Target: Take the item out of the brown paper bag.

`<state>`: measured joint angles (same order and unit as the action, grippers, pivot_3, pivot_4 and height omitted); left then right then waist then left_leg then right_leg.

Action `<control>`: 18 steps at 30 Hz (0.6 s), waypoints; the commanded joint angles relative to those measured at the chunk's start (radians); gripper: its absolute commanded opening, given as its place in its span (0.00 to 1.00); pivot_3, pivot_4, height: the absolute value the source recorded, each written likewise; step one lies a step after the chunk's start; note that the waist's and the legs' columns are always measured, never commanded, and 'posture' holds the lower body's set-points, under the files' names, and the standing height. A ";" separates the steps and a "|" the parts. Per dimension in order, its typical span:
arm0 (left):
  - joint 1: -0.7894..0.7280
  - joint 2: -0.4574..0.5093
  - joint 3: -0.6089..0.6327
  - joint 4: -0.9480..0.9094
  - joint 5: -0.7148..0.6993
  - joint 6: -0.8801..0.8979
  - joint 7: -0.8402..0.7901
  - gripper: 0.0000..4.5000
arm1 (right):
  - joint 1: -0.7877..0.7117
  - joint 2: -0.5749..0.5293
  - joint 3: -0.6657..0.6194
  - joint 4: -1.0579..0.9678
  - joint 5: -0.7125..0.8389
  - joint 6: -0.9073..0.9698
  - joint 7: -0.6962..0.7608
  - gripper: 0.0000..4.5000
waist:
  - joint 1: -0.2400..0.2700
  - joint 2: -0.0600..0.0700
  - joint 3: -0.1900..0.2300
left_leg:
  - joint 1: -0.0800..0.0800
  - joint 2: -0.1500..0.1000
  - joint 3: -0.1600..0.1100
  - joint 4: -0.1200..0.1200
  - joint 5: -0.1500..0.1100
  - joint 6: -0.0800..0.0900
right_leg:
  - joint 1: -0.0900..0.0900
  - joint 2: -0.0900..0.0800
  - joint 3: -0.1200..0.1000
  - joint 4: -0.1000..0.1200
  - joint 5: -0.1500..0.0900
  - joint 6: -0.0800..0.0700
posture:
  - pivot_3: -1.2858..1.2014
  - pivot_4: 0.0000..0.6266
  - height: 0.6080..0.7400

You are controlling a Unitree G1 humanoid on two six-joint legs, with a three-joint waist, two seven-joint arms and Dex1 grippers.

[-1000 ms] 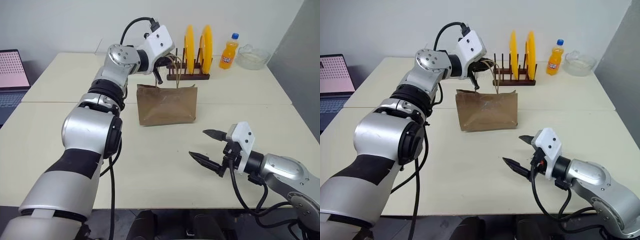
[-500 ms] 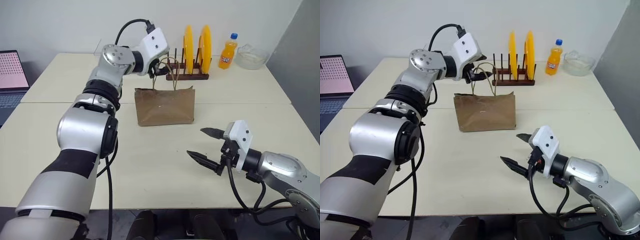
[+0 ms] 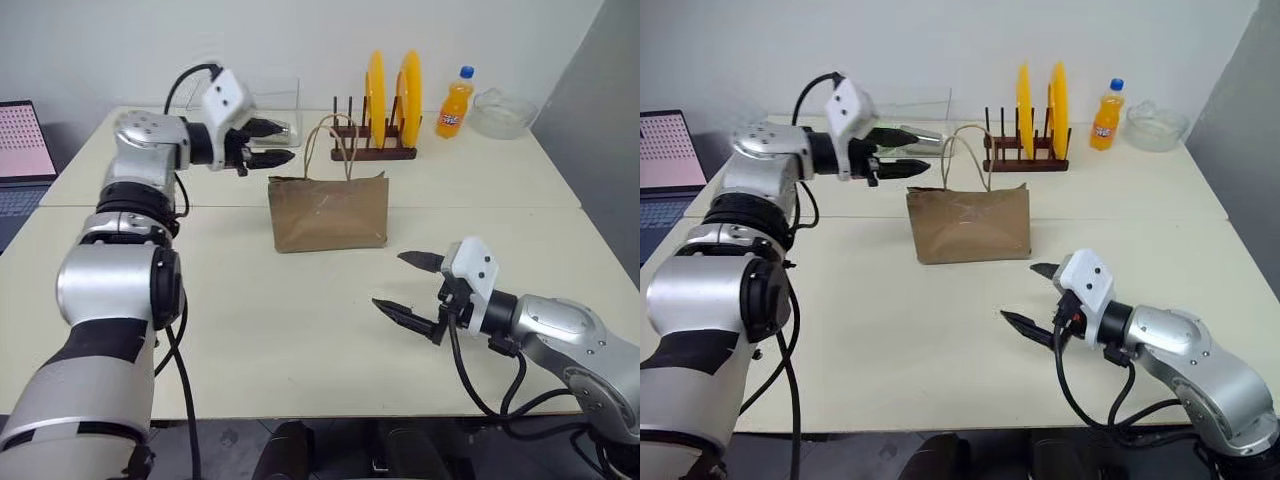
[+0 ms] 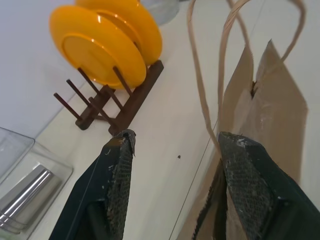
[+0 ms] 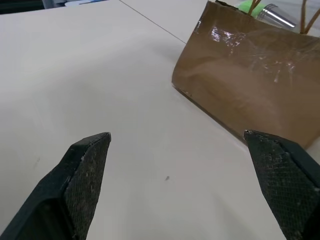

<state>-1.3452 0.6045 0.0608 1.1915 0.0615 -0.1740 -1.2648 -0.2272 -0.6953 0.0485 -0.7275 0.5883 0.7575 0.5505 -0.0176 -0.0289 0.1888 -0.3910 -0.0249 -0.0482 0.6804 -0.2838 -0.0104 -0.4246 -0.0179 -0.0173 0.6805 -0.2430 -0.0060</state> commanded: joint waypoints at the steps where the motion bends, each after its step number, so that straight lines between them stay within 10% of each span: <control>1: 0.225 0.064 0.048 -0.446 -0.151 0.173 -0.114 0.62 | -0.104 0.002 -0.011 0.075 -0.044 -0.056 0.026 1.00 | -0.015 0.001 -0.001 | 0.001 0.000 0.000 0.000 0.000 0.000 | 0.000 0.000 0.001 0.000 0.000 0.000 | 0.52 0.24 1.00; 5: 0.638 0.097 0.140 -1.157 -0.296 0.529 0.038 0.62 | -0.295 0.032 0.006 0.263 -0.104 -0.108 0.048 1.00 | -0.027 0.001 -0.001 | 0.006 0.001 0.000 -0.001 0.000 -0.001 | 0.002 0.000 0.005 0.001 0.000 -0.001 | 0.52 0.24 1.00; 12: 0.962 0.076 0.290 -1.747 -0.487 0.941 0.331 0.62 | -0.598 0.074 0.094 0.667 -0.292 -0.274 0.121 1.00 | -0.008 0.001 -0.001 | 0.008 0.000 0.001 -0.001 0.000 0.000 | 0.005 0.000 0.006 0.000 0.000 -0.001 | 0.52 0.24 1.00; 18: 1.106 0.053 0.440 -1.980 -0.693 1.147 0.483 0.63 | -0.882 0.164 0.165 1.118 -0.456 -0.472 0.168 0.62 | -0.010 0.001 -0.001 | 0.009 0.000 0.001 -0.001 0.000 -0.001 | 0.005 0.000 0.005 0.001 0.000 -0.001 | 0.52 0.24 1.00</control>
<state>-0.2563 0.6613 0.4466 -0.7203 -0.5721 0.9355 -0.8158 -1.0518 -0.5346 0.2149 0.3126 0.1741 0.3601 0.7004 -0.0274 -0.0278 0.1879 -0.3813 -0.0250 -0.0469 0.6790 -0.2835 -0.0110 -0.4196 -0.0176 -0.0116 0.6811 -0.2425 -0.0070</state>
